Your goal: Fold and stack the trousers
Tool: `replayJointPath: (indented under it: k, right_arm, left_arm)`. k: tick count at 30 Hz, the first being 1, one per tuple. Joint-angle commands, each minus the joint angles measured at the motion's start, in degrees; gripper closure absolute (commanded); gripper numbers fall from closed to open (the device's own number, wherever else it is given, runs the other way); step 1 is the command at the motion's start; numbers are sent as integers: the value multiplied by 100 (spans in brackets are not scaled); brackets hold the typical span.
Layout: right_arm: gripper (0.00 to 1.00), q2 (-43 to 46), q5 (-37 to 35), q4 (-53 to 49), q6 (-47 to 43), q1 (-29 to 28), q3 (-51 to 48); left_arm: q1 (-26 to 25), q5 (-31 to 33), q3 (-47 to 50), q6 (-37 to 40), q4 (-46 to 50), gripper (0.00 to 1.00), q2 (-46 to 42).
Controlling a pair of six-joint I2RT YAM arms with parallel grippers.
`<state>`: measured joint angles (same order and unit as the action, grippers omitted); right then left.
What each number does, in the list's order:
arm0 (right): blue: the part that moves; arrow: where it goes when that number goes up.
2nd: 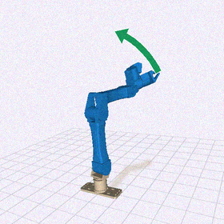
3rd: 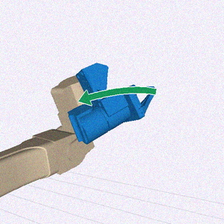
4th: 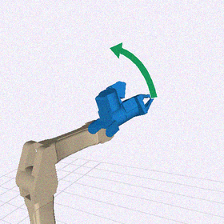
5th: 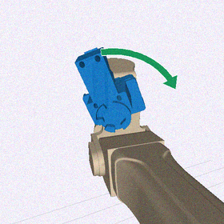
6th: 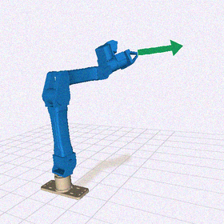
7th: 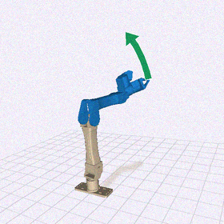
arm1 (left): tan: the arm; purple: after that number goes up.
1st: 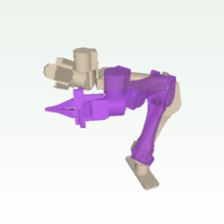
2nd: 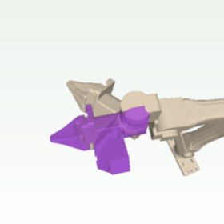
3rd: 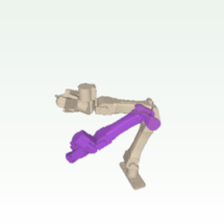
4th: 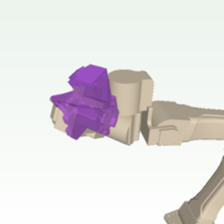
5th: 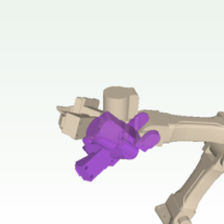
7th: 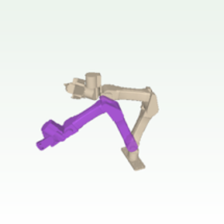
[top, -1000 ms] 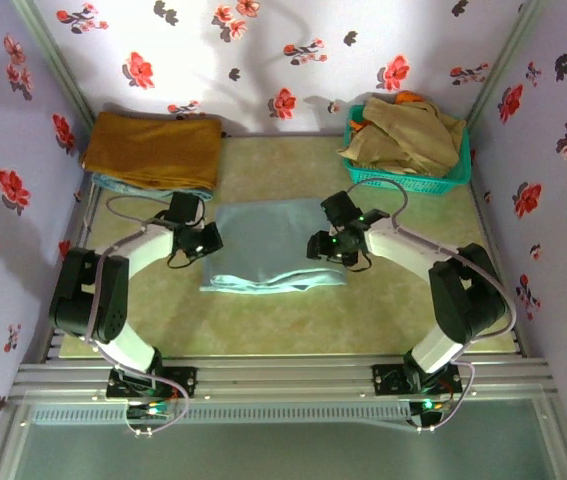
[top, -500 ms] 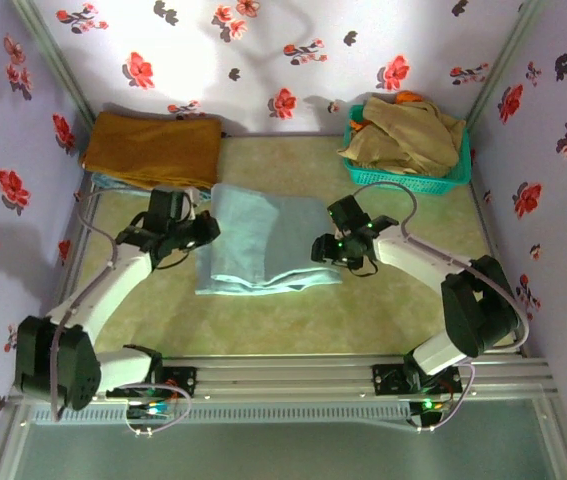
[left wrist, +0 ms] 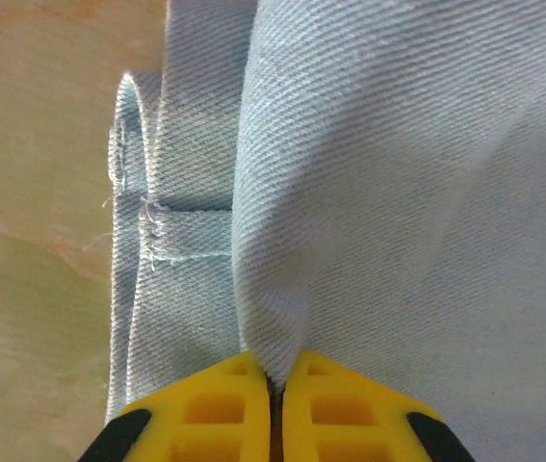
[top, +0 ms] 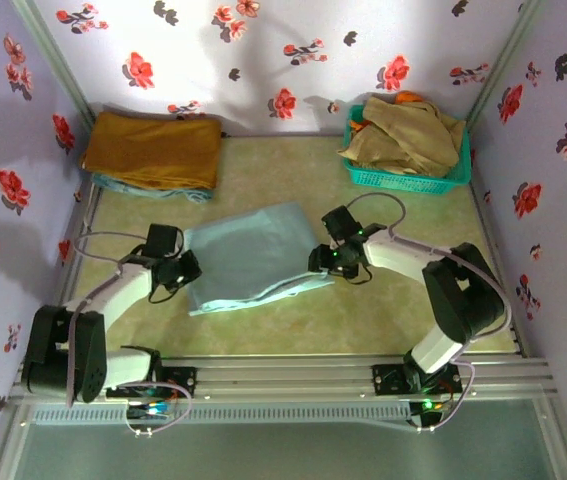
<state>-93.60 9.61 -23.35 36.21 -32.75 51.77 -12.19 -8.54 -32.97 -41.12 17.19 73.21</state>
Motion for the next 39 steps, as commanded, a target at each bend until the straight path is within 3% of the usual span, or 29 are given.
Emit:
replayJointPath:
  k: [1, 4, 8, 10, 13, 15, 20, 23, 32, 36, 39]
  right_arm:
    - [38, -218, -218, -139, 66, 23, -242]
    - [38, -190, -287, -224, 15, 26, -269]
    - [38, 252, -266, -673, -141, 23, 34]
    - [38, 587, -298, -952, -192, -1, 320]
    - [38, 967, -400, -1106, -214, -108, 756]
    - [39, 1001, -348, -931, -205, -195, 864]
    - [41, 221, 178, -56, 56, -331, 929]
    - [43, -418, 281, 307, 176, -373, 993]
    - [43, -1129, 496, 963, 764, -25, 380]
    - [42, -764, 600, 615, 683, -11, 480]
    - [41, -311, 709, 351, 630, -7, 722]
  left_arm:
    - [111, 639, 323, -323, -80, 88, 89]
    - [111, 651, 558, -410, 20, 72, -258]
    - [85, 593, 172, -226, 1100, 52, -1257]
    - [55, 625, -231, -81, 1642, 47, -1695]
    - [-83, 600, -870, 60, 2154, 47, -1832]
    - [-355, 616, -1099, 33, 2157, 52, -1691]
    - [-1435, 600, -1116, -405, 1309, 57, -1150]
    - [-1800, 577, -763, -679, 679, 57, -900]
    - [-1726, 666, 1015, -1107, -418, 56, -994]
    - [-1507, 562, 870, -796, -73, 54, -1040]
    - [-1361, 615, 140, -312, 583, 46, -1168]
